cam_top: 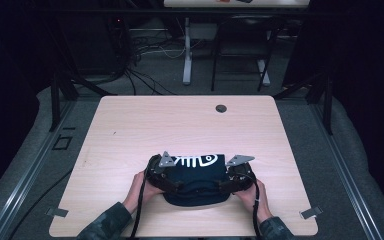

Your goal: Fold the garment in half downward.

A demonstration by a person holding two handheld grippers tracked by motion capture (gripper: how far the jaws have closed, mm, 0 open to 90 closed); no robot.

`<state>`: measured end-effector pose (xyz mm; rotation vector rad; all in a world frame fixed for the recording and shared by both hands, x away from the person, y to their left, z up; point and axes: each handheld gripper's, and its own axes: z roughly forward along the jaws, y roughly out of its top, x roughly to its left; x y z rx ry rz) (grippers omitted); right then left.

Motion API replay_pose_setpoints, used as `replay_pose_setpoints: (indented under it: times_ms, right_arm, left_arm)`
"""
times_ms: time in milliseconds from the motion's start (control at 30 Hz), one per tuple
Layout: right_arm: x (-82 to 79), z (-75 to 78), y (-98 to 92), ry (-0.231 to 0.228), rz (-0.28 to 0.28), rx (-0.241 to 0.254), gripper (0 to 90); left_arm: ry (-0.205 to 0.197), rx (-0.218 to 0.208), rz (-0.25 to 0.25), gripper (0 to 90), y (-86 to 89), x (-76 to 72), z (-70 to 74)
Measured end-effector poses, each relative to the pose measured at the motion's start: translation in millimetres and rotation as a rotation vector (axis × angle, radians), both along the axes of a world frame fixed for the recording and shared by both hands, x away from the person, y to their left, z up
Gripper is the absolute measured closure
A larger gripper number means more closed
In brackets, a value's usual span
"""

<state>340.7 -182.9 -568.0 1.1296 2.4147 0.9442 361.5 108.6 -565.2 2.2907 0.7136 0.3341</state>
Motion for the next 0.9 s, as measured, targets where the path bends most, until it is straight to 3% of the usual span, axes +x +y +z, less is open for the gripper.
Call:
replay_pose_setpoints:
  times_ms: [167,367,500,733,900]
  right_arm:
    - [-7.9,17.2,-6.2,-0.041,-0.001,0.034,11.0]
    - [-22.9,34.6,-21.8,-0.084,-0.023,0.057,12.1]
    - [-30.7,41.5,-39.3,-0.104,-0.061,0.081,12.1]
    - [-38.7,36.4,-72.0,-0.1,-0.145,0.081,12.8]
    - [-37.7,21.1,-93.0,-0.063,-0.2,0.072,13.0]
  left_arm:
    - [-0.052,-0.045,0.025,2.2,11.8,-5.3,17.7]
    - [-0.088,-0.034,0.067,1.7,32.9,-11.5,23.8]
    - [-0.098,-0.036,0.121,1.2,52.8,-13.3,26.0]
    - [-0.089,-0.025,0.208,0.5,86.8,-12.4,15.2]
    - [-0.049,-0.011,0.251,0.3,101.8,-7.7,0.8]
